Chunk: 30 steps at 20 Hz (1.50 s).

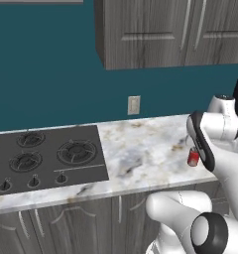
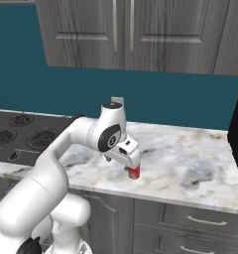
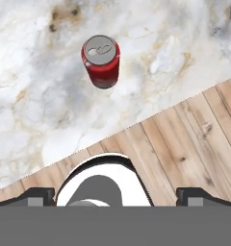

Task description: Four empty soda cans are scattered around the kitchen. Gather all the cans and cluster them next to the stove for recycling.

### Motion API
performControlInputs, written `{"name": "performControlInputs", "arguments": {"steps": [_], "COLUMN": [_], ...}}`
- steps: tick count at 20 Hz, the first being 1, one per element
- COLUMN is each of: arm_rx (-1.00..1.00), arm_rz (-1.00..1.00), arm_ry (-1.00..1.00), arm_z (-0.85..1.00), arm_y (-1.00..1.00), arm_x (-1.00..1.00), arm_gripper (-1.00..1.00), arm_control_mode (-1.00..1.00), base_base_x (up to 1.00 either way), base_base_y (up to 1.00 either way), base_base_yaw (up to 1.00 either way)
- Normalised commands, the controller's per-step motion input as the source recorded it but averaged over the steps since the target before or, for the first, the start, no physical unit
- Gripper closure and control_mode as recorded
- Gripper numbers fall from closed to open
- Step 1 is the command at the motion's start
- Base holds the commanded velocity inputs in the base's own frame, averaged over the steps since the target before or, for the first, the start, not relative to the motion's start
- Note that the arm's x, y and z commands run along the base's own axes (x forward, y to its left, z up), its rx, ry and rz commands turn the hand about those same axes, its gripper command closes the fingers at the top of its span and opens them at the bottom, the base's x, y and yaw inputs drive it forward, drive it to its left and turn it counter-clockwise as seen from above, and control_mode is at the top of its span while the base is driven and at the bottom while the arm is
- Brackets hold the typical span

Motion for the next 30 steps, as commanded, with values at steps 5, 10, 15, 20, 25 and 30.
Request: {"name": "performControlInputs", "arguments": {"steps": [5,10,15,20,25,30], "arm_rx": [0.00,0.00,0.00,0.00,0.00,0.00], "arm_rz": [0.01,0.03,0.03,0.03,0.01,0.00], "arm_ry": [0.00,0.00,0.00,0.00,0.00,0.00], "arm_z": [-0.15,-0.07,-0.07,-0.09,-0.11,-0.10], "arm_y": [-0.09,-0.03,-0.02,-0.03,-0.08,-0.09], "arm_x": [0.14,0.11,0.15,0.20,0.19,0.17], "arm_gripper": [-1.00,-1.00,-1.00,-1.00,-1.00,-1.00], "arm_control_mode": [-1.00,-1.00,-1.00,-1.00,-1.00,-1.00], "base_base_x": [0.00,0.00,0.00,0.00,0.00,0.00], "base_base_y": [0.00,0.00,0.00,0.00,0.00,0.00], "base_base_yaw": [0.00,0.00,0.00,0.00,0.00,0.00]}}
